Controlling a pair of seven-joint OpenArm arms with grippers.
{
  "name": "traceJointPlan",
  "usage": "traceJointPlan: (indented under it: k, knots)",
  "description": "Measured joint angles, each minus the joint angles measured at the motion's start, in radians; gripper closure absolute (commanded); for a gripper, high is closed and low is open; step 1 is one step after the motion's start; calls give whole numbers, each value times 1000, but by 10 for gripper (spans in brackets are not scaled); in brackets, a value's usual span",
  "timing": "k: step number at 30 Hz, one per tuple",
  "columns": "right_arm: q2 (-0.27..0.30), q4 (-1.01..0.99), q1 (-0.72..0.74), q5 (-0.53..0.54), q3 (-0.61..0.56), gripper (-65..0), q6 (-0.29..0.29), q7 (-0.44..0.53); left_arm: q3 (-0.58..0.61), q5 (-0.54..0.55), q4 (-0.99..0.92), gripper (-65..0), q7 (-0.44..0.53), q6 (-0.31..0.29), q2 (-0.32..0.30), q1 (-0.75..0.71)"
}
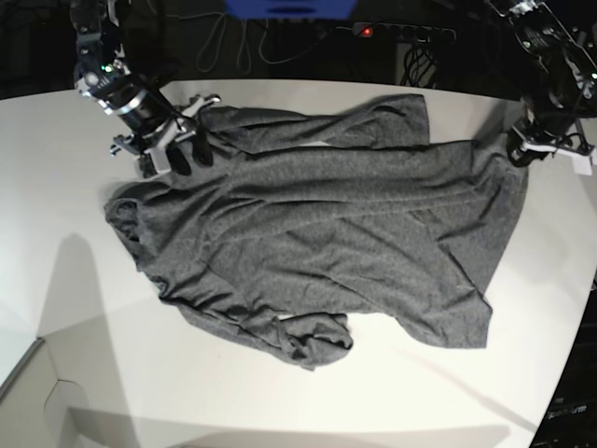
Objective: Layout the t-shirt on the table in an organized manner, then fold the t-shirt properly
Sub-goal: 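Lay the flap down and release it with the right gripper, then grasp the shirt edge with the left gripper and pull it outward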
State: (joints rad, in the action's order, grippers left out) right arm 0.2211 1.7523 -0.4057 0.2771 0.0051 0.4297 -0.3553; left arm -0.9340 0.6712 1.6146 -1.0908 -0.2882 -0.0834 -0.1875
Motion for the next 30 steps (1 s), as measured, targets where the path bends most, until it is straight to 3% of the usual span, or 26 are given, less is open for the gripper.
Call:
traceJointPlan:
  k: [6,10,13,17,21,26,30]
  knots:
    - [3,0,-5,0,2,-234,0,1,-4,8,30,-247,-15,0,1,-2]
    - [0,0,-10,1,38,-234,1,1,-37,66,179,-247,7,-3,-5,-49]
    - [1,0,-13,0,76,-236,0,1,-36,48,272,-247,-11,1,2,-71]
    - [0,0,-10,0,100,-237,5,0,87,59,337,-247,19,1,27,-117]
    - [0,0,-11,0,134,-237,3,0,249,-92,326,-247,-7,8,92,-193]
    - [1,0,-9,0,134,-237,3,2,306,-380,333,-247,112,5,247,-221]
    - [3,0,-9,0,135,-237,3,1,389,-460,330,-247,169,16,237,-271]
